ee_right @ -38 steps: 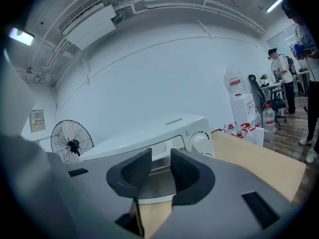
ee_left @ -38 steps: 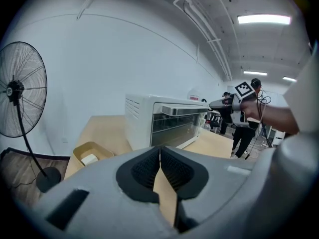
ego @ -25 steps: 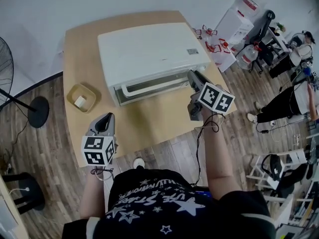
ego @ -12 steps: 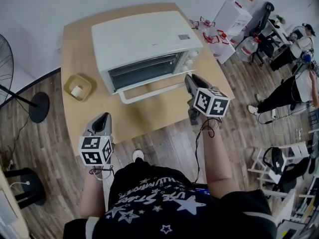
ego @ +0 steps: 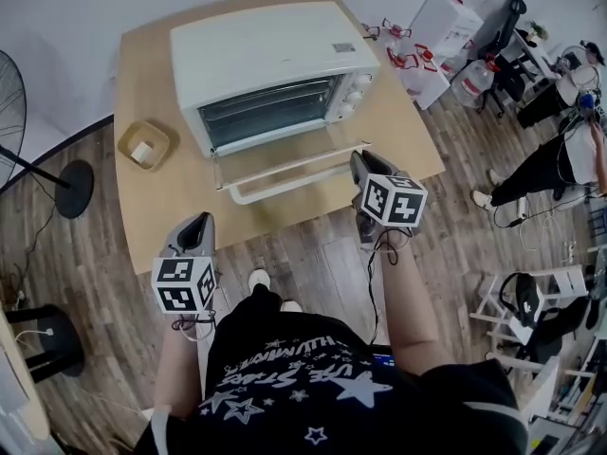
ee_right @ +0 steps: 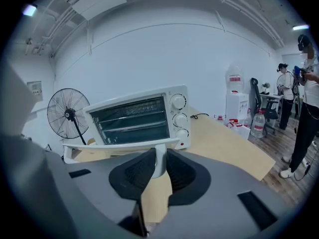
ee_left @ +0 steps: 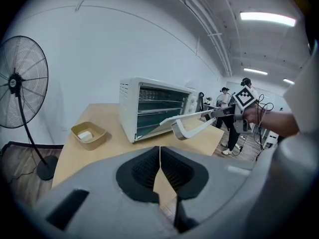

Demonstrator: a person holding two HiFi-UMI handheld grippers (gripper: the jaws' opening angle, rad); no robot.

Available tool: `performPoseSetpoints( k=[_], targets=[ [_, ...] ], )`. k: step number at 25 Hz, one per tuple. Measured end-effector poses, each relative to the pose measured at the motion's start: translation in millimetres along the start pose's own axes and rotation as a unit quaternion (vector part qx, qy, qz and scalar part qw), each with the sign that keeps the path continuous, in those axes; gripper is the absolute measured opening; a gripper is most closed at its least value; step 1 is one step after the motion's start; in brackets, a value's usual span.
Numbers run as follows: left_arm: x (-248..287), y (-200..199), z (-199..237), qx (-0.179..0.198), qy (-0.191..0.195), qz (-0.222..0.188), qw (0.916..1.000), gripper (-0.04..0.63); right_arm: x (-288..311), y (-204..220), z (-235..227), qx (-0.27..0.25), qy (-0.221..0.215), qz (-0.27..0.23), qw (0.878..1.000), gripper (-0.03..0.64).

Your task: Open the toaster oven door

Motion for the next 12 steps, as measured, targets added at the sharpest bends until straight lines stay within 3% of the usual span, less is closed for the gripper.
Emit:
performPoseSetpoints(
  k=[7,12],
  targets=[
    [-2.6,9.6,-8.1,-0.008,-0.007,0.008,0.9999,0.023,-0.9,34.2,-4.8,-0.018,0.012,0.037,0.999,0.072],
    [2.3,16.9,-14.5,-0.011,-0.006,0.018,0.9998,0.023,1.1,59.2,-10.2,0.004,0.014,0.044,0.999,0.078]
  ],
)
Point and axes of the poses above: the fingertips, and each gripper's own axes: x forward along the fingers, z to its left, y out of its underside, the point moved 7 cm from there along -x, backward along the fingers, and after that the axes turned 9 degrees about y, right-handed, at the moved point
